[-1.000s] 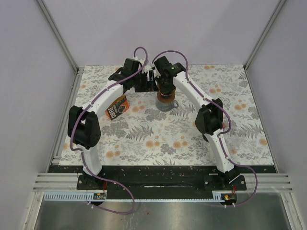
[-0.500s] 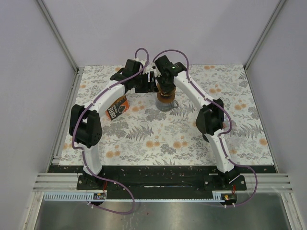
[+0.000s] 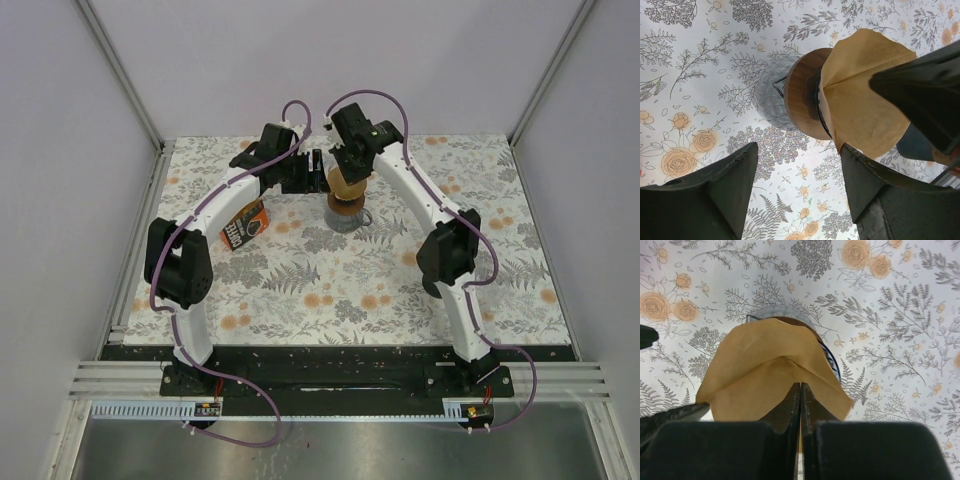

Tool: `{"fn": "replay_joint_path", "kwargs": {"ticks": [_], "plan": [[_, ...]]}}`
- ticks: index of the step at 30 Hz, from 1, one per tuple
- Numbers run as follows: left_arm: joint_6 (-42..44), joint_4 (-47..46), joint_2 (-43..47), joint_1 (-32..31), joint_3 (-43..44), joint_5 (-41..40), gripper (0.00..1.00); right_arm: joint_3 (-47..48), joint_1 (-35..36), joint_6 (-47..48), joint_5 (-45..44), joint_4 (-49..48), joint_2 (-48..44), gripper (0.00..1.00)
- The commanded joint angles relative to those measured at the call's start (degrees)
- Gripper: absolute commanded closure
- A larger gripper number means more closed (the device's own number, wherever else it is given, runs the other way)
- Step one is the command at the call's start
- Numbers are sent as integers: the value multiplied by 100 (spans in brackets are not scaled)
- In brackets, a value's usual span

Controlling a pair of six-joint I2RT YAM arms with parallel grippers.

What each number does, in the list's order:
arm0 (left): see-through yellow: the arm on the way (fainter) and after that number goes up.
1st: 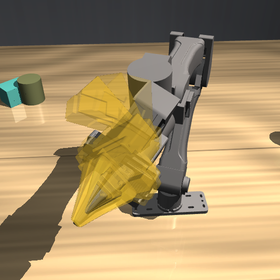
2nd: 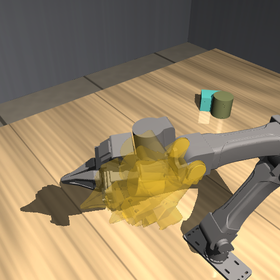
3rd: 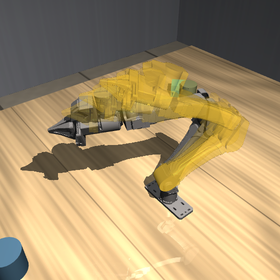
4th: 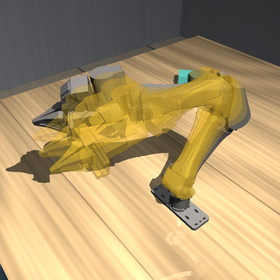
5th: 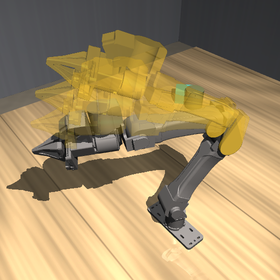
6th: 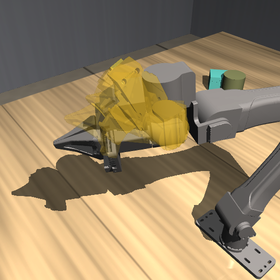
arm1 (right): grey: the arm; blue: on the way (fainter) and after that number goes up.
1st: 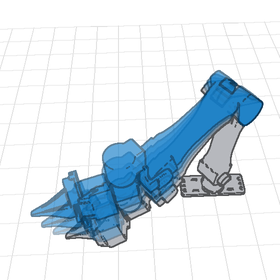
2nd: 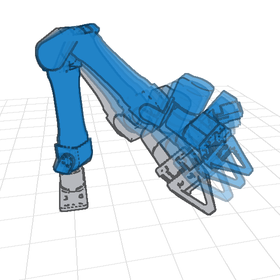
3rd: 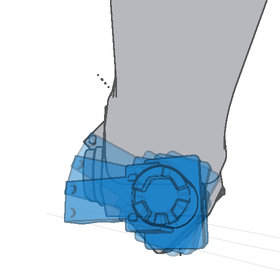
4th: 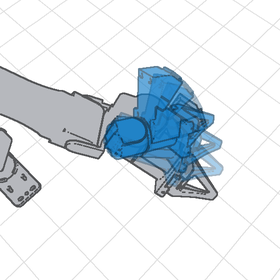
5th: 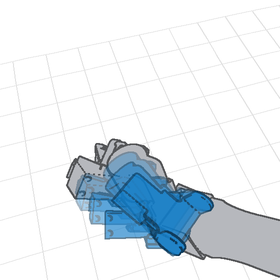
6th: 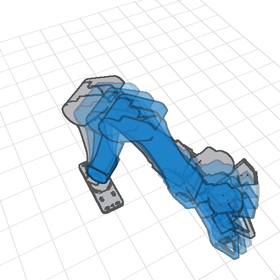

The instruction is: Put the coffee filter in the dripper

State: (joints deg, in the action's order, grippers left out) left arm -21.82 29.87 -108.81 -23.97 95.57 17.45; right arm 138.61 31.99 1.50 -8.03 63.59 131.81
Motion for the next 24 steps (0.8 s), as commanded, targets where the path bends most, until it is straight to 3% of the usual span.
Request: {"fn": "replay_joint_path", "kwargs": {"ticks": [1,8,10,13,18,24], "plan": [[205,-201,220,-29,331,-154,29,79,-131,17,-128,30,-744,100],[336,-130,378,-20,304,-225,28,-61,-351,-88,-102,-48,-1201,100],[372,-104,422,-20,287,-234,27,-228,-430,-115,-189,-127,-1411,95],[486,-104,554,-20,226,-330,21,-719,-596,-351,-488,-355,-1920,63],[863,-69,809,-3,190,-365,8,-2543,-860,-633,-840,-1172,-3105,26],[1417,19,1073,24,181,-199,1,-4393,-1221,-1159,-1226,-1561,-4417,1]]}}
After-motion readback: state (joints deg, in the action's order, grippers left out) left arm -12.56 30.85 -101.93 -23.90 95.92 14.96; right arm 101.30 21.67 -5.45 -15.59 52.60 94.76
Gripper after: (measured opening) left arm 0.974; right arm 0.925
